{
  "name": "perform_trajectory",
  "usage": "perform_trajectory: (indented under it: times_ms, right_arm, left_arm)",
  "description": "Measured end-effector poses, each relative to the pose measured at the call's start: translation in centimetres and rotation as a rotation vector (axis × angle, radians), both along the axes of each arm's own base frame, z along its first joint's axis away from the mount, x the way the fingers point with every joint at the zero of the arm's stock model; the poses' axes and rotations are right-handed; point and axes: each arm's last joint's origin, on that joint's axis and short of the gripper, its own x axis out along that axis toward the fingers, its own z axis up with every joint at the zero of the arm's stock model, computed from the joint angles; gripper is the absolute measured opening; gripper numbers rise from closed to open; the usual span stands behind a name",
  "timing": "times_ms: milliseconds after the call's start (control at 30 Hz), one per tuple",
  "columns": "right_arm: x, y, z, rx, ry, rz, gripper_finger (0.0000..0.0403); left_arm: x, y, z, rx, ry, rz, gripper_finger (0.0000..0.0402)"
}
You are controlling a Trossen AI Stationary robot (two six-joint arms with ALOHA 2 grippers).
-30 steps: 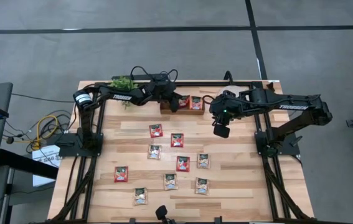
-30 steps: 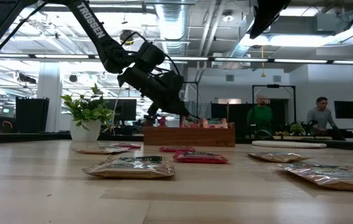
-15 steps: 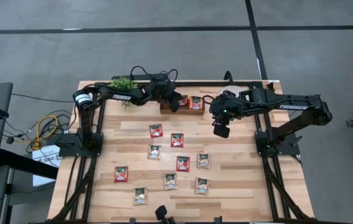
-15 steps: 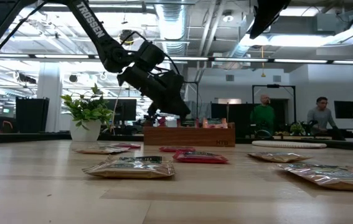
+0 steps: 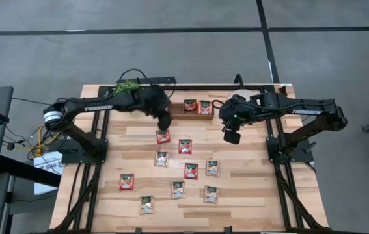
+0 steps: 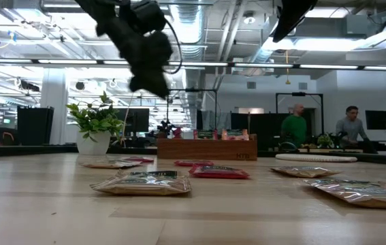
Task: Pick & Place Tea
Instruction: Put the red tea bag into the middle section of the wooden organizer
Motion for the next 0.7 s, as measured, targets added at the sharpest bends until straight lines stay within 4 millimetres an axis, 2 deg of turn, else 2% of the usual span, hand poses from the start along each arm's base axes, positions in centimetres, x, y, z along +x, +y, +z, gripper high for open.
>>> perform_trajectory:
  times_ms: [133, 233, 400, 700]
  right_arm:
    - [0.1, 0.0, 0.1, 0.000, -0.016, 0.005, 0.0072]
    - [0.2, 0.0, 0.1, 0.001, -0.027, 0.007, 0.0072]
    - [0.2, 0.2, 0.1, 0.004, -0.027, 0.015, 0.0072]
    - [0.2, 0.2, 0.1, 0.004, -0.028, 0.014, 0.0072]
  left_arm:
    - [-0.5, -1.9, -1.3, 0.012, 0.198, 0.056, 0.0119]
    - [-0.1, -2.4, -2.6, 0.071, 0.263, 0.095, 0.0119]
    - [0.5, -1.6, -4.6, 0.118, 0.349, 0.135, 0.0119]
    - [1.2, -0.9, -7.9, 0.052, 0.448, -0.073, 0.0119]
